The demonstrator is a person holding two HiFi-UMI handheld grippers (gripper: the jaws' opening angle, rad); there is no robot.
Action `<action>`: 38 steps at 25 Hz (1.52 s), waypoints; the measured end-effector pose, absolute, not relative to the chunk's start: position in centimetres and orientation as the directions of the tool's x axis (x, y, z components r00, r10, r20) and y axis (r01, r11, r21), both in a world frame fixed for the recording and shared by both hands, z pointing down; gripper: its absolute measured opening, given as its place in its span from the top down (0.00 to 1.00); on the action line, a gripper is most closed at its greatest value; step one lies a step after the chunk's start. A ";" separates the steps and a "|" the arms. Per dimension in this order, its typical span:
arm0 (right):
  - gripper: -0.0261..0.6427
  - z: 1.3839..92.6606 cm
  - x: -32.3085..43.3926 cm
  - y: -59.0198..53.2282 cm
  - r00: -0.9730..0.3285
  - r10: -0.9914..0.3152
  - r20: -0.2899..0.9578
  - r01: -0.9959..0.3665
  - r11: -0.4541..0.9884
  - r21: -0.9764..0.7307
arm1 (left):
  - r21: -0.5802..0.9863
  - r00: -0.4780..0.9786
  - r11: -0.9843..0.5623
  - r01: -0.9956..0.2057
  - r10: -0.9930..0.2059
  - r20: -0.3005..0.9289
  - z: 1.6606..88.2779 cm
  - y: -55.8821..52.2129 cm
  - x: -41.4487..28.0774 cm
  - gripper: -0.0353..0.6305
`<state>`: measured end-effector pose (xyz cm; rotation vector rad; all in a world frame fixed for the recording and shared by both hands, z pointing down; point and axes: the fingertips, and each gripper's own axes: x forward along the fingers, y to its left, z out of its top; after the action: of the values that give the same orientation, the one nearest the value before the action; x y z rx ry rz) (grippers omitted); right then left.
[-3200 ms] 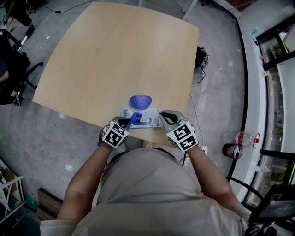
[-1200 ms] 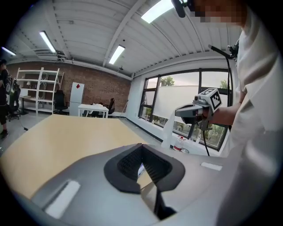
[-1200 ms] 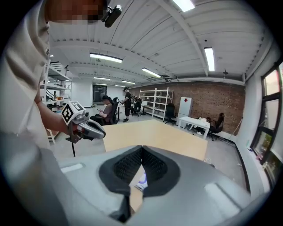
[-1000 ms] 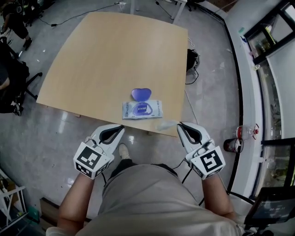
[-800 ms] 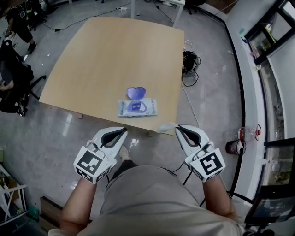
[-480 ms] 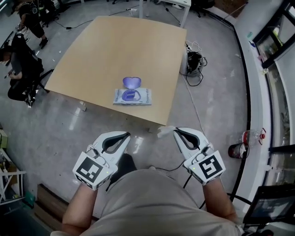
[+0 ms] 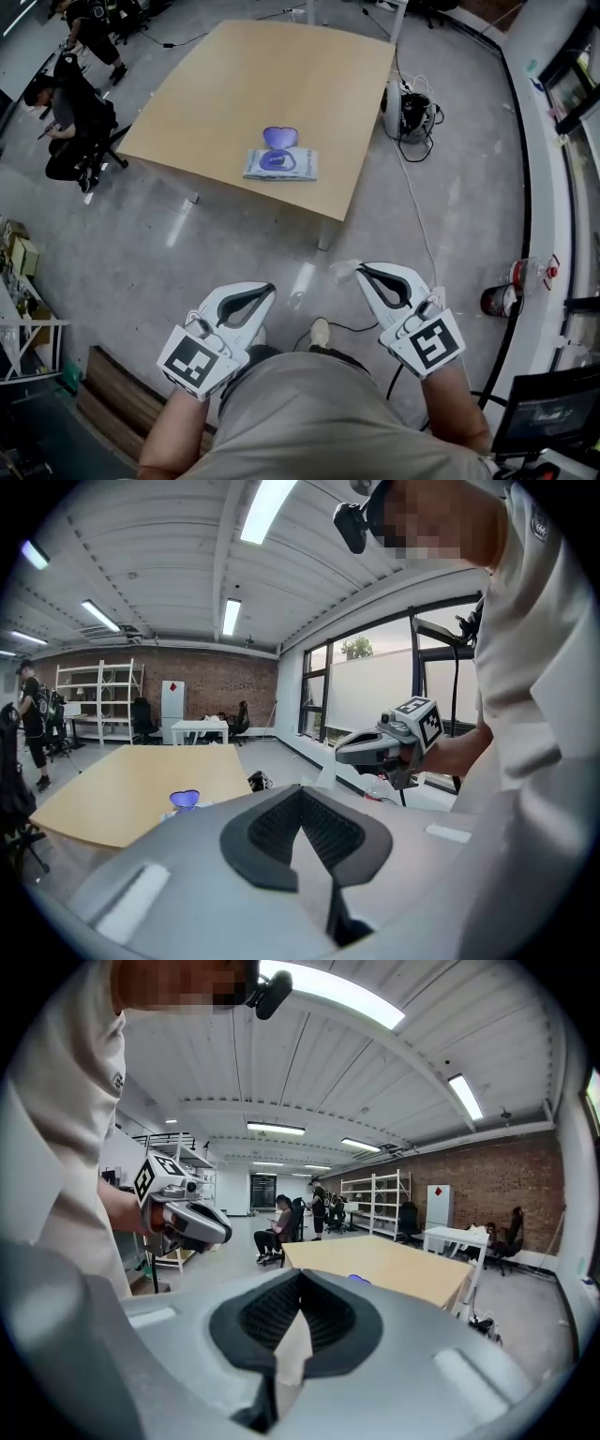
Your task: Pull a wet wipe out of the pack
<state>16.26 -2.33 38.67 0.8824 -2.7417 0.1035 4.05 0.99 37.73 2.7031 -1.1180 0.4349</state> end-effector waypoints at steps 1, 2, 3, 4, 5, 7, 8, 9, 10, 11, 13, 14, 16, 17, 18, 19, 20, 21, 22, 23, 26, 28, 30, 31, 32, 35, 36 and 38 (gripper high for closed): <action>0.96 38.4 16.2 -1.6 -0.783 -0.565 0.260 -0.583 0.812 0.009 | 0.051 0.678 -0.705 -0.707 -0.657 0.328 37.5 1.6 4.0 0.94; 0.96 38.2 16.0 -0.8 -0.783 -0.567 0.256 -0.585 0.811 0.007 | 0.044 0.681 -0.709 -0.704 -0.657 0.323 37.2 2.2 4.0 0.94; 0.96 38.0 15.8 0.1 -0.783 -0.568 0.254 -0.586 0.810 0.007 | 0.038 0.683 -0.711 -0.702 -0.657 0.319 37.0 2.9 3.8 0.94; 0.96 37.8 15.5 1.0 -0.781 -0.570 0.255 -0.587 0.809 0.009 | 0.036 0.684 -0.713 -0.701 -0.657 0.316 36.8 3.6 3.5 0.94; 0.96 37.6 15.1 1.8 -0.779 -0.572 0.257 -0.589 0.808 0.014 | 0.037 0.685 -0.713 -0.700 -0.657 0.314 36.7 4.3 3.1 0.94; 0.96 37.2 13.8 3.2 -0.772 -0.580 0.259 -0.594 0.804 0.030 | 0.047 0.695 -0.718 -0.694 -0.653 0.301 36.4 5.8 2.0 0.94; 0.96 36.9 13.0 3.9 -0.770 -0.584 0.258 -0.596 0.802 0.037 | 0.056 0.702 -0.722 -0.690 -0.648 0.295 36.3 6.6 1.2 0.94; 0.96 36.6 12.1 4.6 -0.767 -0.588 0.257 -0.599 0.800 0.044 | 0.063 0.707 -0.725 -0.686 -0.644 0.293 36.2 7.4 0.3 0.94; 0.96 36.3 11.2 5.5 -0.763 -0.592 0.258 -0.602 0.797 0.050 | 0.064 0.713 -0.730 -0.681 -0.639 0.289 36.2 8.4 -0.6 0.94; 0.96 36.1 10.3 6.4 -0.759 -0.597 0.261 -0.606 0.794 0.055 | 0.059 0.720 -0.737 -0.673 -0.634 0.282 36.1 9.4 -1.5 0.94; 0.96 35.9 8.7 8.1 -0.744 -0.609 0.273 -0.616 0.784 0.070 | 0.063 0.734 -0.750 -0.659 -0.623 0.269 35.9 11.3 -3.1 0.94; 0.96 35.9 7.9 8.9 -0.735 -0.618 0.279 -0.624 0.777 0.077 | 0.072 0.740 -0.753 -0.655 -0.618 0.268 35.8 12.2 -4.0 0.94; 0.96 35.8 6.2 10.3 -0.717 -0.637 0.283 -0.642 0.762 0.088 | 0.078 0.751 -0.762 -0.643 -0.606 0.263 36.0 13.9 -5.8 0.94; 0.96 35.7 5.3 11.2 -0.713 -0.642 0.282 -0.647 0.757 0.090 | 0.071 0.756 -0.768 -0.636 -0.602 0.258 36.2 14.7 -6.8 0.94; 0.96 35.6 4.3 12.1 -0.710 -0.646 0.280 -0.649 0.755 0.095 | 0.064 0.761 -0.774 -0.630 -0.598 0.252 36.4 15.6 -7.8 0.94; 0.96 35.4 3.4 13.0 -0.707 -0.651 0.276 -0.651 0.752 0.105 | 0.065 0.764 -0.776 -0.627 -0.596 0.247 36.4 16.5 -8.7 0.94; 0.96 35.2 2.7 14.0 -0.704 -0.656 0.273 -0.654 0.748 0.113 | 0.076 0.766 -0.776 -0.626 -0.595 0.243 36.4 17.3 -9.4 0.94; 0.96 35.2 2.2 14.9 -0.699 -0.661 0.273 -0.659 0.744 0.114 | 0.086 0.769 -0.776 -0.624 -0.591 0.242 36.4 18.1 -10.0 0.94; 0.96 35.3 1.9 15.9 -0.694 -0.666 0.274 -0.665 0.738 0.111 | 0.090 0.772 -0.779 -0.620 -0.586 0.244 36.4 18.8 -10.4 0.94; 0.96 35.4 1.7 16.8 -0.690 -0.670 0.273 -0.671 0.734 0.107 | 0.087 0.775 -0.784 -0.615 -0.581 0.248 36.4 19.3 -10.6 0.94; 0.96 35.6 1.2 19.4 -0.692 -0.666 0.277 -0.670 0.736 0.097 | 0.073 0.780 -0.791 -0.608 -0.578 0.239 36.0 20.8 -10.9 0.94; 0.96 35.5 0.9 20.8 -0.704 -0.651 0.283 -0.654 0.750 0.097 | 0.076 0.776 -0.784 -0.617 -0.589 0.226 35.4 21.8 -11.0 0.94; 0.96 34.9 1.1 21.8 -0.718 -0.640 0.274 -0.640 0.762 0.102 | 0.059 0.758 -0.770 -0.636 -0.607 0.240 35.2 22.3 -10.9 0.94; 0.96 34.6 1.4 22.2 -0.722 -0.638 0.269 -0.636 0.764 0.104 | 0.056 0.752 -0.766 -0.641 -0.612 0.245 35.3 22.5 -10.5 0.94; 0.96 34.3 1.9 22.6 -0.723 -0.636 0.268 -0.635 0.766 0.105 | 0.063 0.755 -0.766 -0.639 -0.610 0.240 35.3 22.8 -9.9 0.94; 0.96 33.5 3.8 23.9 -0.724 -0.637 0.265 -0.638 0.764 0.096 | 0.090 0.778 -0.781 -0.618 -0.592 0.211 34.6 24.2 -7.2 0.94; 0.96 33.2 4.7 24.2 -0.723 -0.640 0.261 -0.641 0.762 0.094 | 0.087 0.783 -0.786 -0.612 -0.586 0.209 34.3 24.5 -6.2 0.94; 0.96 32.8 6.4 24.9 -0.721 -0.645 0.253 -0.644 0.759 0.098 | 0.078 0.791 -0.797 -0.598 -0.572 0.218 34.1 25.1 -4.2 0.94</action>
<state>6.43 24.88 32.84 1.0052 -2.6847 -0.0044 -4.22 25.14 34.08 2.8358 -0.9321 0.2764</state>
